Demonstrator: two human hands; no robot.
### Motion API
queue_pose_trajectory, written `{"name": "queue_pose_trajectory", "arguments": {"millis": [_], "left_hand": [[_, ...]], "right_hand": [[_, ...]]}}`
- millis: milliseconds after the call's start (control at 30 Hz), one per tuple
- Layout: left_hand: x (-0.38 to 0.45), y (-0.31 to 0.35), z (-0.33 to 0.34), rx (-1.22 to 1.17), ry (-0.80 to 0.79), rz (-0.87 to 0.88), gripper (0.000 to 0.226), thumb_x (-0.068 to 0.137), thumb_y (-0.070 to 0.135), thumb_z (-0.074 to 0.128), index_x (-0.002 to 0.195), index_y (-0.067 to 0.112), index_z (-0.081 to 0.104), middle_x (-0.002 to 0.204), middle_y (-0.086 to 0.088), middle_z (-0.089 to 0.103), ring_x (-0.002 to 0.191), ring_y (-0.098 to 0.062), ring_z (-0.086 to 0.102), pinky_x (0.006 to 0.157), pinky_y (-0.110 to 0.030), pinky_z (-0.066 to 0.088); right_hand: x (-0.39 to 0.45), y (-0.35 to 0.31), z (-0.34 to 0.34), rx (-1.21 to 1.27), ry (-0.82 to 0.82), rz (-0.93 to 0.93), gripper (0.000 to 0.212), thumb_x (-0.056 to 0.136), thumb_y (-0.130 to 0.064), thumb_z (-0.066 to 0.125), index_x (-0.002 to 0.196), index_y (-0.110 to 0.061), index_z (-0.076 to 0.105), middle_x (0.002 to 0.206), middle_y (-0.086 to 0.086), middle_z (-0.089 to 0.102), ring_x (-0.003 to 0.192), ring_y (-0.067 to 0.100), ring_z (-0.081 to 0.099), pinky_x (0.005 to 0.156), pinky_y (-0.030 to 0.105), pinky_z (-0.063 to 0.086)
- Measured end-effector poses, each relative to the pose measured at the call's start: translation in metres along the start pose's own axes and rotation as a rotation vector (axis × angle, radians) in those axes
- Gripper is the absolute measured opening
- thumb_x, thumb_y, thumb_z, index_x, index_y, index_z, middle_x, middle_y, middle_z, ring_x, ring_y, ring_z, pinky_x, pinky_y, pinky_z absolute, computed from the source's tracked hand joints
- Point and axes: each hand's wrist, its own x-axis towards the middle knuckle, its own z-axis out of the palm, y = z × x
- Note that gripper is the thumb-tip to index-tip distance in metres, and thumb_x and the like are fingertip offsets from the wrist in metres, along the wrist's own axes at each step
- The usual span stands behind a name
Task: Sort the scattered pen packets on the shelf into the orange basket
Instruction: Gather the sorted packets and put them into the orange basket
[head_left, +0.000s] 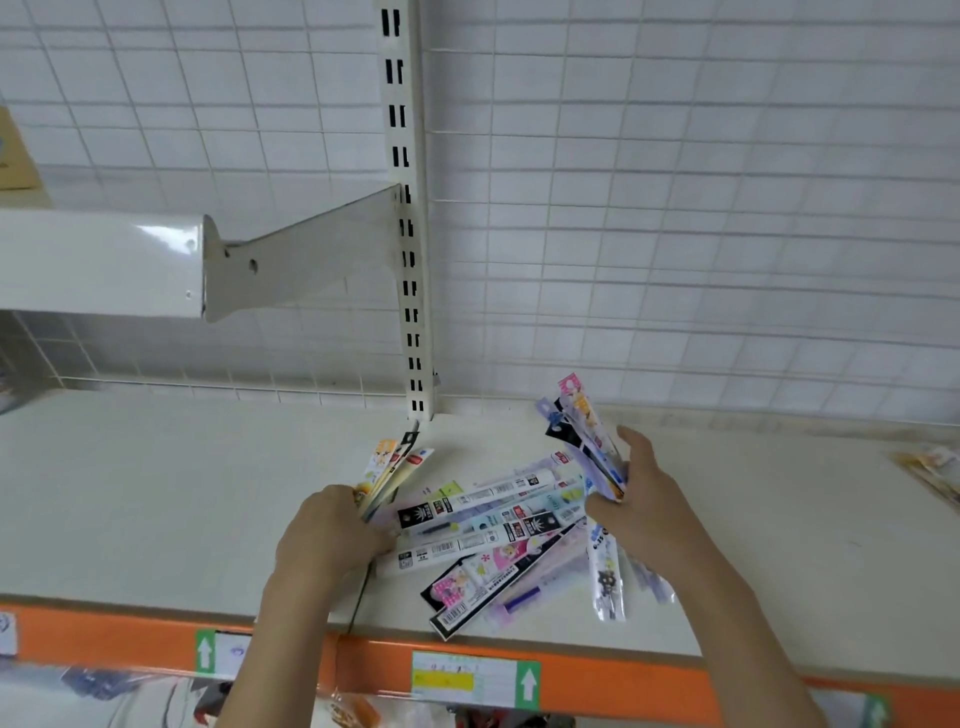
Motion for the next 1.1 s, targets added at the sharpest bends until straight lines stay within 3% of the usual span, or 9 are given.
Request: {"name": "queue_pose_trajectory", "arguments": {"millis": [167,367,533,600,700,767,867,967,1100], "left_hand": [[0.004,0.000,0.001,0.084,0.008,-0.005,0.023,0.077,0.027,0.066,0.073,0.015,0.047,0.075,-0.003,0.053,0.078,-0.028,0.057,0.063,-0.028,0.041],[0.008,-0.003,-0.004,0.177,0.029,0.048,0.012,0.083,0.022,0.055,0.081,0.011,0.050,0.079,-0.005,0.053,0.081,-0.029,0.054,0.064,-0.028,0.041],[0.008,-0.006,-0.019,0.081,0.136,0.052,0.013,0.091,0.017,0.047,0.083,0.008,0.044,0.070,-0.003,0.045,0.076,-0.028,0.049,0.060,-0.029,0.034],[0.005,-0.004,-0.023,-0.008,0.153,0.049,0.012,0.092,0.016,0.046,0.086,0.005,0.045,0.075,-0.007,0.053,0.075,-0.028,0.051,0.056,-0.030,0.035],[0.001,-0.001,-0.024,-0.146,0.142,0.053,0.014,0.092,0.019,0.044,0.094,0.005,0.047,0.089,-0.012,0.065,0.083,-0.033,0.060,0.071,-0.038,0.048],[-0.005,0.003,-0.024,-0.239,0.146,0.065,0.014,0.092,0.018,0.044,0.096,0.004,0.046,0.088,-0.015,0.064,0.084,-0.035,0.061,0.074,-0.041,0.050],[-0.016,0.010,-0.025,-0.354,0.168,0.077,0.015,0.093,0.018,0.046,0.098,0.004,0.043,0.079,-0.012,0.058,0.075,-0.033,0.059,0.061,-0.036,0.045],[-0.023,0.013,-0.029,-0.356,0.240,0.082,0.024,0.093,0.028,0.050,0.097,0.005,0.044,0.070,-0.005,0.051,0.061,-0.022,0.048,0.050,-0.029,0.034],[-0.026,0.015,-0.034,-0.353,0.274,0.071,0.034,0.088,0.036,0.059,0.087,0.005,0.045,0.066,-0.005,0.049,0.055,-0.019,0.045,0.047,-0.028,0.032]], "right_hand": [[0.000,0.005,0.004,-0.053,-0.019,-0.010,0.020,0.084,-0.021,0.065,0.097,-0.018,0.051,0.075,-0.008,0.053,0.064,0.013,0.052,0.060,0.027,0.040],[-0.003,0.005,-0.002,-0.066,0.011,-0.021,0.026,0.084,-0.016,0.060,0.071,-0.020,0.038,0.063,-0.002,0.045,0.055,0.016,0.042,0.053,0.026,0.033],[0.000,0.004,-0.008,-0.064,0.012,-0.054,0.020,0.086,-0.012,0.053,0.075,-0.018,0.038,0.064,0.001,0.043,0.054,0.016,0.040,0.050,0.024,0.033],[0.004,-0.001,-0.008,-0.103,0.001,-0.084,0.018,0.089,-0.013,0.050,0.079,-0.021,0.038,0.069,0.004,0.048,0.058,0.020,0.045,0.053,0.028,0.037],[0.014,-0.011,-0.005,-0.254,-0.031,-0.156,0.011,0.091,-0.018,0.049,0.093,-0.024,0.040,0.073,0.005,0.056,0.065,0.028,0.059,0.056,0.032,0.043],[0.020,-0.020,0.001,-0.411,-0.044,-0.210,0.020,0.093,-0.027,0.050,0.111,-0.022,0.041,0.071,-0.002,0.053,0.062,0.022,0.055,0.053,0.030,0.040],[0.029,-0.031,0.015,-0.602,-0.077,-0.264,0.026,0.091,-0.041,0.053,0.108,-0.025,0.043,0.081,-0.004,0.052,0.072,0.021,0.050,0.061,0.029,0.039],[0.040,-0.035,0.035,-0.695,-0.158,-0.313,0.018,0.088,-0.037,0.055,0.095,-0.022,0.046,0.086,-0.001,0.054,0.084,0.024,0.056,0.067,0.029,0.039],[0.052,-0.037,0.058,-0.778,-0.259,-0.365,0.028,0.088,-0.034,0.055,0.111,-0.019,0.057,0.099,0.005,0.064,0.080,0.024,0.055,0.069,0.031,0.043]]}}
